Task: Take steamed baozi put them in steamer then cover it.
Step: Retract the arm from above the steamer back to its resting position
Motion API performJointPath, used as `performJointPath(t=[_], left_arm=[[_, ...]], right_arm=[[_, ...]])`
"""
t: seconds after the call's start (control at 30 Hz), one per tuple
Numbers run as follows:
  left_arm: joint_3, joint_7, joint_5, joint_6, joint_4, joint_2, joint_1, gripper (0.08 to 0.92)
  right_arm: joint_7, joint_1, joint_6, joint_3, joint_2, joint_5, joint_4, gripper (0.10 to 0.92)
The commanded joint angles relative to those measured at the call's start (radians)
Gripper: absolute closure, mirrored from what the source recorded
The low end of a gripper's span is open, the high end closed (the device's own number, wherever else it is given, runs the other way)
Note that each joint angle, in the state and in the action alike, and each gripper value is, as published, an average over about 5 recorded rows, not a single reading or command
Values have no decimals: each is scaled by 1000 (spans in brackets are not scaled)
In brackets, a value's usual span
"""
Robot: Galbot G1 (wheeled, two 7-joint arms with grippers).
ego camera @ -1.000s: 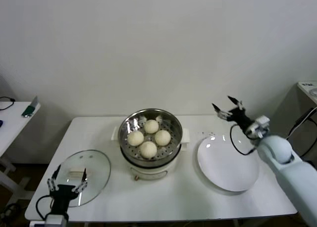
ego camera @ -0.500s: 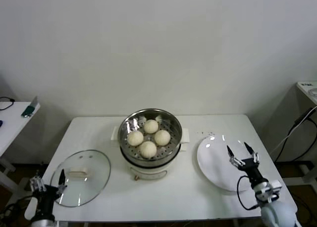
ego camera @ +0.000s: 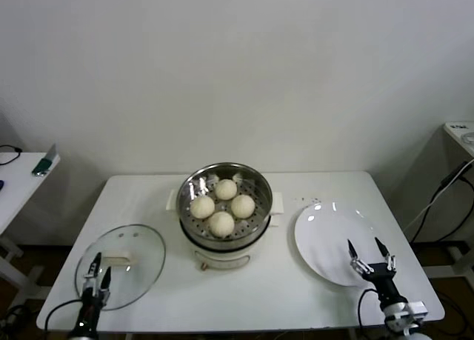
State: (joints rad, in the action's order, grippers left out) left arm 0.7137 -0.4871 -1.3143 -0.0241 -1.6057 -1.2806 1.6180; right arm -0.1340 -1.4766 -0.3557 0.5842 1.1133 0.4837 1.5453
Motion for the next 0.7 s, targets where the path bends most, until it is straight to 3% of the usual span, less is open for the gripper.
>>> performJointPath(t=[0.03, 0.47, 0.7], left_arm=[[-31, -33, -151, 2, 181, 11, -145, 177], [-59, -11, -55, 3, 271, 50, -280, 178], [-61, -44, -44, -22, 283, 54, -274, 328]], right_arm=[[3, -39, -24, 25, 30, -13, 2, 203], [3, -63, -47, 41, 50, -26, -13, 203], [3, -58, -47, 48, 49, -28, -12, 203]])
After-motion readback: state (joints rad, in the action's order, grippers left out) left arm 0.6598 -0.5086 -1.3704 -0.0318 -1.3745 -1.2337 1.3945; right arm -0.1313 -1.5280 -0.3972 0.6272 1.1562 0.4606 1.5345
